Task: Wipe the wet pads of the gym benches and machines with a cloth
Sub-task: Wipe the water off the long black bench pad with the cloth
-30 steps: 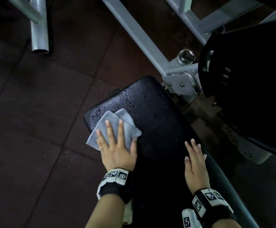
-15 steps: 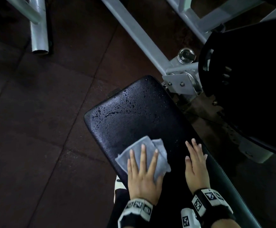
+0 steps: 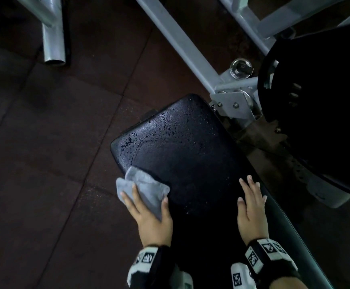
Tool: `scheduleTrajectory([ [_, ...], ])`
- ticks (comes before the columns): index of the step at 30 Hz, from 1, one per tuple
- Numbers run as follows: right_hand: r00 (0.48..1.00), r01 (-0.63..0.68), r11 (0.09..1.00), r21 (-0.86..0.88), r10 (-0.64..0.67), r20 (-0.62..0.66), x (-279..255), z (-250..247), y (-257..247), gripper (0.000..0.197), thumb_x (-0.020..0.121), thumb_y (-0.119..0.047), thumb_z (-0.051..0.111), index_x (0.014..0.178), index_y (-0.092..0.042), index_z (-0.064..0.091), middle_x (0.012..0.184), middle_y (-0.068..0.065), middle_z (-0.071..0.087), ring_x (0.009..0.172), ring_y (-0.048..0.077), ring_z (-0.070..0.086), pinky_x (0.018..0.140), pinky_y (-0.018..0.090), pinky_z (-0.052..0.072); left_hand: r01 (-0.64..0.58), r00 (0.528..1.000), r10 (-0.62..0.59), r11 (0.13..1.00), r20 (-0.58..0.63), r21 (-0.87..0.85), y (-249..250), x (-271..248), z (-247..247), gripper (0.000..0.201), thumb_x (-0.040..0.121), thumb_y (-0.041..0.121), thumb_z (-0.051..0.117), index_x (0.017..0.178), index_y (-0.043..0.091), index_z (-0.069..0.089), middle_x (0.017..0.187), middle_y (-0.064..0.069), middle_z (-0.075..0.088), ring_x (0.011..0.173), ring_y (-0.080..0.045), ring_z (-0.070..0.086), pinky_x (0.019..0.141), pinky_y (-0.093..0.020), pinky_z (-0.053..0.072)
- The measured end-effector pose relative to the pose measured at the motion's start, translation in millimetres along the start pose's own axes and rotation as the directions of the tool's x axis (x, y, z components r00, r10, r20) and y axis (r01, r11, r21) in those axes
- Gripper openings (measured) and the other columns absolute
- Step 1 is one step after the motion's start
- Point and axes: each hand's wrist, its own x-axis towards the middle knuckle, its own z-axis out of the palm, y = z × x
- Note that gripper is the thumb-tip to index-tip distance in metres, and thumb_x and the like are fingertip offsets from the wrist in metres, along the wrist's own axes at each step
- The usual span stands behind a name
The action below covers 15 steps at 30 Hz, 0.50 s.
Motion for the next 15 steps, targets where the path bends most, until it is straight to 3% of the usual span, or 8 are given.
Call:
scheduleTrajectory([
  [3, 1.000, -0.002, 1.000, 0.007, 0.003, -0.029, -1, 2, 0, 0.047, 0.099, -0.012, 0.034, 0.145, -0.024, 0.031, 0.156, -0.016, 0.012, 0.142, 0.000, -0.005, 0.114, 0.028, -0.011, 0.090, 0.996, -0.086, 0.987, 0.034, -0.133, -3, -22, 6, 0.091, 0.083, 0.022, 0.070, 0.150, 0.024, 0.009, 0.159, -0.005, -0.017, 0.136, -0.002, -0.005, 0.103, -0.025, 0.015],
  [5, 0.999, -0.008, 1.000, 0.006, 0.008, -0.031, -1, 4, 0, 0.048, 0.097, -0.022, 0.031, 0.145, -0.025, 0.031, 0.157, -0.015, 0.012, 0.143, 0.001, -0.005, 0.114, 0.030, -0.011, 0.121, 0.992, -0.113, 0.977, 0.055, -0.174, -2, -19, 7, 0.095, 0.084, 0.029, 0.070, 0.151, 0.023, 0.003, 0.159, -0.005, -0.013, 0.133, 0.002, -0.004, 0.104, -0.018, 0.010],
  [9, 1.000, -0.012, 1.000, 0.014, 0.012, -0.022, -1, 4, 1, 0.054, 0.091, -0.035, 0.024, 0.144, -0.027, 0.028, 0.156, -0.019, 0.009, 0.141, -0.004, -0.008, 0.113, 0.028, -0.013, 0.079, 0.996, -0.085, 0.970, -0.014, -0.230, 5, 28, -1, 0.107, 0.073, 0.059, 0.057, 0.152, 0.013, 0.002, 0.160, -0.009, 0.004, 0.143, -0.011, 0.010, 0.108, -0.021, 0.012],
  [11, 1.000, -0.006, 1.000, 0.006, 0.006, -0.017, -1, 4, 3, 0.057, 0.089, -0.042, 0.020, 0.144, -0.030, 0.026, 0.155, -0.021, 0.007, 0.140, -0.007, -0.010, 0.113, 0.027, -0.013, 0.045, 0.998, -0.054, 0.976, -0.035, -0.215, 10, 59, -10, 0.104, 0.077, 0.056, 0.059, 0.152, 0.012, 0.002, 0.159, -0.010, 0.006, 0.145, -0.020, 0.012, 0.108, -0.021, 0.013],
  [15, 1.000, 0.002, 1.000, -0.001, -0.002, -0.012, -1, 5, 3, 0.057, 0.089, -0.042, 0.022, 0.145, -0.030, 0.026, 0.154, -0.023, 0.006, 0.140, -0.008, -0.011, 0.112, 0.024, -0.014, 0.001, 0.999, -0.010, 0.985, -0.052, -0.171, 17, 92, -18, 0.088, 0.091, 0.037, 0.060, 0.152, 0.017, 0.000, 0.158, -0.013, 0.004, 0.145, -0.021, 0.009, 0.108, -0.021, 0.010],
])
